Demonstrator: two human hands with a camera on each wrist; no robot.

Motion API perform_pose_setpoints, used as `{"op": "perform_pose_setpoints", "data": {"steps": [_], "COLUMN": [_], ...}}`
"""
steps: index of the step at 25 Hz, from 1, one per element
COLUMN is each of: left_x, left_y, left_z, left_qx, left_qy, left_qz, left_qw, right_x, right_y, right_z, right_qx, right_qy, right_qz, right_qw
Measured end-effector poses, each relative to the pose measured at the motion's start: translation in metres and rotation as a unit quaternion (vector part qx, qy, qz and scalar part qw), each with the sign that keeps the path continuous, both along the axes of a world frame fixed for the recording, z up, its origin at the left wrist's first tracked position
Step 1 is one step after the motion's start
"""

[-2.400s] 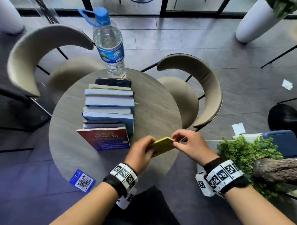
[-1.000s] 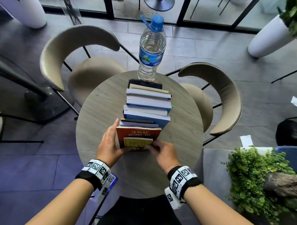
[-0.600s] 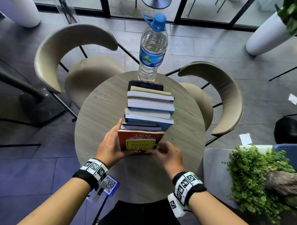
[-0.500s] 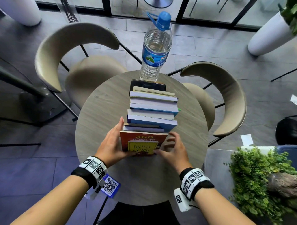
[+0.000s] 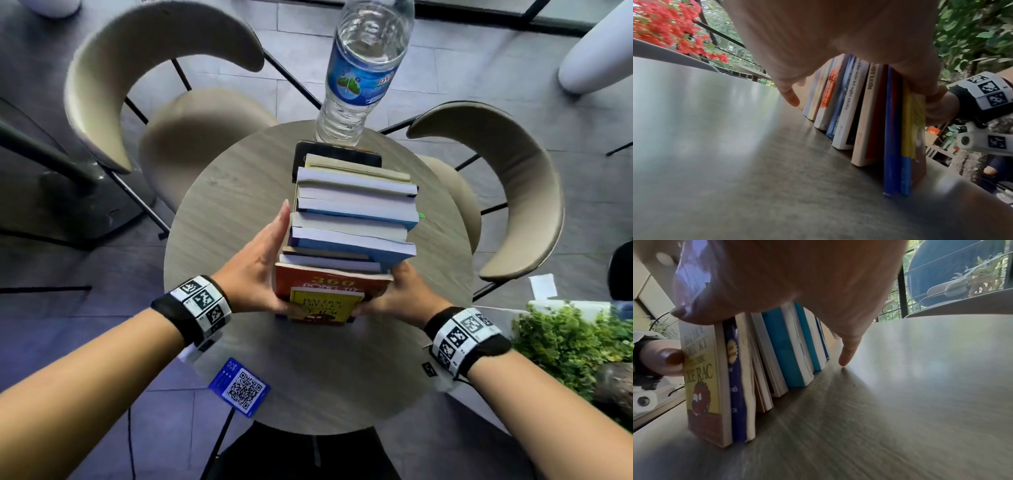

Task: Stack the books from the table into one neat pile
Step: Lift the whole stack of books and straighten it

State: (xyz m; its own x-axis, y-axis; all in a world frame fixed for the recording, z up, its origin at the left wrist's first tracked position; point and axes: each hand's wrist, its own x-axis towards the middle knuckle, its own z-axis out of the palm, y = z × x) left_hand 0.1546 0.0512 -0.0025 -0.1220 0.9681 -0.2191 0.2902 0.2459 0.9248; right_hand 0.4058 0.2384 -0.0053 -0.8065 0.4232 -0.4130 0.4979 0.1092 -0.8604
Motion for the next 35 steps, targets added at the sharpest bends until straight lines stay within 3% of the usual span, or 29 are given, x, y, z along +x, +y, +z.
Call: {"op": "perform_pose_setpoints", "data": {"steps": [7, 14, 35], "left_x": [0.002, 0.000, 0.006], "left_y": [0.009, 0.011, 0.009], "left_z": [-0.009, -0.014, -0.017], "left_qx": [0.021, 0.043, 0.113], "left_qy": [-0.037, 0.011, 0.065], "left_qz": [0.003, 0.008, 0.028], "left_qw": [0.999, 0.999, 0.991], "right_x": [0.002, 0.001, 0.000], "right_y": [0.003, -0.002, -0.005], "right_z": [-0.010, -0.024, -0.012], "right_qx": [0.023, 0.007, -0.005], "right_qy": [0.003, 0.021, 0.053], "right_qz": [0.039, -0.019, -0.037], "right_qw": [0.999, 1.000, 0.998]}}
